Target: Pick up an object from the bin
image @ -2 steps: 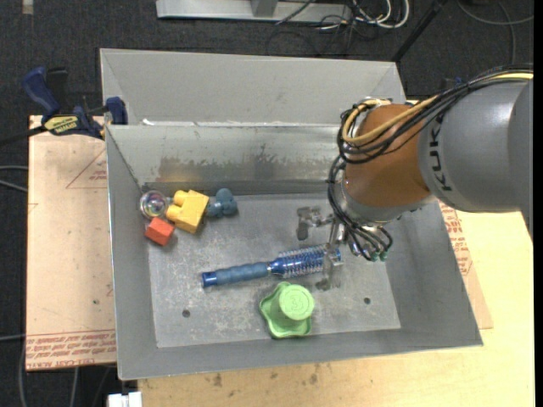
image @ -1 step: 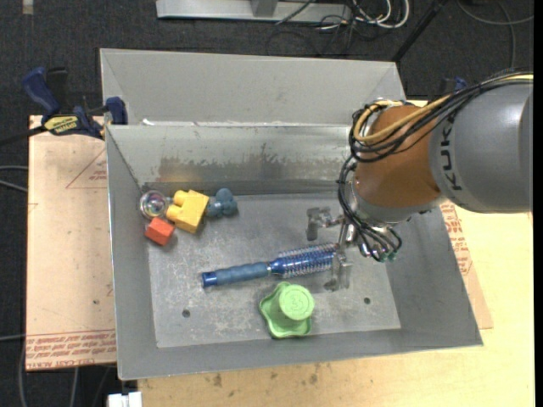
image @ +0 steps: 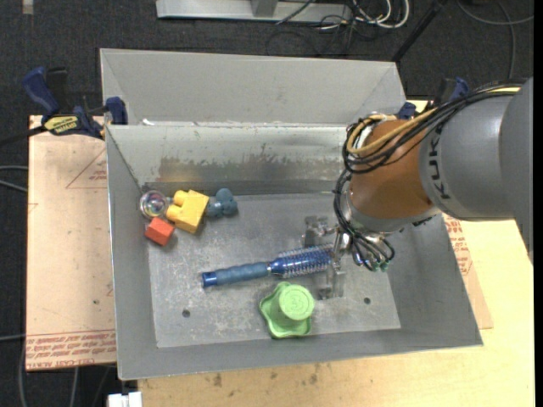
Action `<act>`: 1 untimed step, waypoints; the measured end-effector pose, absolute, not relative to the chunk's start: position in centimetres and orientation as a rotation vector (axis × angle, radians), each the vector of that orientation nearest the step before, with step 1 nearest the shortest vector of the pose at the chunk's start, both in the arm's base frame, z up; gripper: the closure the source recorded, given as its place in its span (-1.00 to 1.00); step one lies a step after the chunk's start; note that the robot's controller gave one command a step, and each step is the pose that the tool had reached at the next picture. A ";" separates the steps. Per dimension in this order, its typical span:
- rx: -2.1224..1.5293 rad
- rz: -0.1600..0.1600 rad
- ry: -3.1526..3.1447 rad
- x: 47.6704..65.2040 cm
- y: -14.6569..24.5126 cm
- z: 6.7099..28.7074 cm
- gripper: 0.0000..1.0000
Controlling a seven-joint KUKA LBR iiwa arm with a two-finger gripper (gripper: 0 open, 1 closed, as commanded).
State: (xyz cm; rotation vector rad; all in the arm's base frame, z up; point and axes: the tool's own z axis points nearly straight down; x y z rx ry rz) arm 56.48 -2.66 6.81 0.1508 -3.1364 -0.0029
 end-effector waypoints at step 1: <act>0.153 -0.004 -3.138 56.6 -2.6 6.8 -1.00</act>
Offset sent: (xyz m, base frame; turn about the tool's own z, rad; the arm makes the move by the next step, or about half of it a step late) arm 0.0000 0.0000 0.0000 0.0000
